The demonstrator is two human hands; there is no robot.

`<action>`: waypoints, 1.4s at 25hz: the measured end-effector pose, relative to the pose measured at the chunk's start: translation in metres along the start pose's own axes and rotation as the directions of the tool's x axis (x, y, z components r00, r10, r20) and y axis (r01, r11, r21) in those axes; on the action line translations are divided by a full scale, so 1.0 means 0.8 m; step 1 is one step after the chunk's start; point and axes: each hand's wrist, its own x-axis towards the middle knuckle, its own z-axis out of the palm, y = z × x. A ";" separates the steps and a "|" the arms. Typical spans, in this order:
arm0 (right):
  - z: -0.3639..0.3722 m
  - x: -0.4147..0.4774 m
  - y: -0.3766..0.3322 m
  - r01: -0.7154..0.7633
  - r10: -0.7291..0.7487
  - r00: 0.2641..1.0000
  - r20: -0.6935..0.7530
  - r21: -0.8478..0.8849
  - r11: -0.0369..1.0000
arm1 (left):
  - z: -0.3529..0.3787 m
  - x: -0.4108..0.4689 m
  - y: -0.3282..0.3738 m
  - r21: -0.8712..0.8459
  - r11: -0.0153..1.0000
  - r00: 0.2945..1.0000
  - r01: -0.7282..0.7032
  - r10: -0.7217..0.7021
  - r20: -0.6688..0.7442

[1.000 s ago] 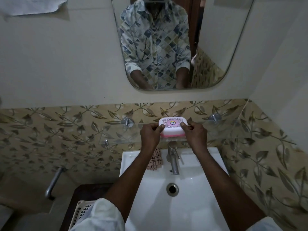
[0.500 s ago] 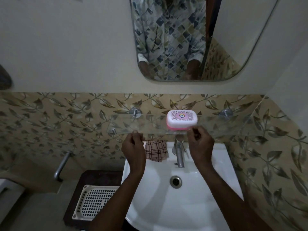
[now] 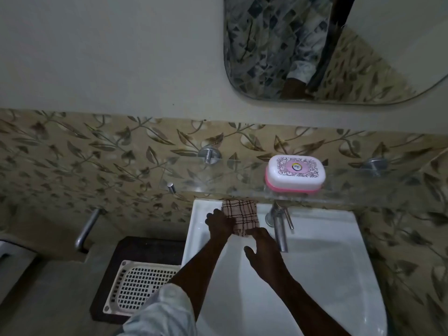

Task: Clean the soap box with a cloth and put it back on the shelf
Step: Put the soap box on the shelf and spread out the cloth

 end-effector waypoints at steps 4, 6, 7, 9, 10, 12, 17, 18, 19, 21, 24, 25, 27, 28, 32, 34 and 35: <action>0.004 0.019 0.003 0.050 -0.045 0.998 0.048 -0.096 0.994 | -0.009 0.000 0.001 -0.462 0.870 0.981 0.170 -0.108 0.159; 0.000 0.032 -0.006 0.053 -0.050 0.995 0.089 -0.031 0.998 | -0.016 -0.015 0.004 -0.595 0.766 0.956 0.242 -0.085 0.279; -0.001 0.038 -0.011 0.051 -0.056 0.994 0.096 0.045 0.998 | -0.019 -0.023 0.006 -0.653 0.710 0.946 0.262 -0.055 0.319; -0.003 0.047 -0.017 0.038 -0.048 0.998 0.034 0.245 0.969 | -0.026 -0.037 0.002 -0.738 0.620 0.933 0.266 0.028 0.360; -0.005 0.049 -0.017 0.012 -0.011 1.000 -0.006 0.349 0.937 | -0.028 -0.041 -0.005 -0.772 0.580 0.927 0.259 0.075 0.368; -0.014 0.049 -0.015 -0.085 0.089 0.996 0.019 0.540 0.837 | -0.033 -0.049 -0.016 -0.824 0.516 0.929 0.235 0.130 0.347; -0.020 0.037 -0.019 -0.125 0.106 0.992 0.071 0.722 0.680 | -0.042 -0.069 -0.020 -0.810 0.566 0.948 0.156 0.145 0.284; -0.021 0.034 -0.021 -0.146 0.161 0.985 0.056 0.761 0.632 | -0.048 -0.072 -0.018 -0.787 0.598 0.959 0.152 0.103 0.263; -0.023 0.032 -0.023 -0.172 0.214 0.975 0.058 0.806 0.567 | -0.056 -0.072 -0.016 -0.775 0.611 0.972 0.160 0.039 0.231; -0.034 0.031 -0.024 -0.188 0.287 0.957 0.039 0.837 0.514 | -0.076 -0.071 -0.021 -0.805 0.542 0.963 0.242 -0.031 0.269; -0.052 0.035 -0.020 -0.199 0.307 0.952 -0.011 0.740 0.642 | -0.105 -0.077 -0.040 -0.850 0.368 0.894 0.378 0.095 0.439; -0.055 0.037 -0.016 -0.207 0.304 0.953 -0.009 0.711 0.672 | -0.109 -0.078 -0.046 -0.839 0.365 0.881 0.404 0.093 0.465; -0.060 0.040 -0.008 -0.248 0.300 0.953 0.044 0.685 0.685 | -0.115 -0.082 -0.057 -0.818 0.346 0.858 0.459 0.068 0.510; -0.063 0.041 -0.005 -0.295 0.313 0.944 0.107 0.703 0.648 | -0.117 -0.087 -0.060 -0.817 0.314 0.843 0.484 0.083 0.531; -0.064 0.036 0.005 -0.483 0.331 0.868 0.371 0.789 0.380 | -0.118 -0.104 -0.076 -0.820 0.241 0.838 0.519 0.047 0.544; -0.060 0.034 0.006 -0.513 0.295 0.854 0.428 0.783 0.351 | -0.122 -0.107 -0.089 -0.833 0.286 0.863 0.474 0.038 0.504; -0.056 0.034 0.003 -0.507 0.285 0.860 0.423 0.774 0.380 | -0.127 -0.108 -0.095 -0.834 0.350 0.884 0.426 0.038 0.467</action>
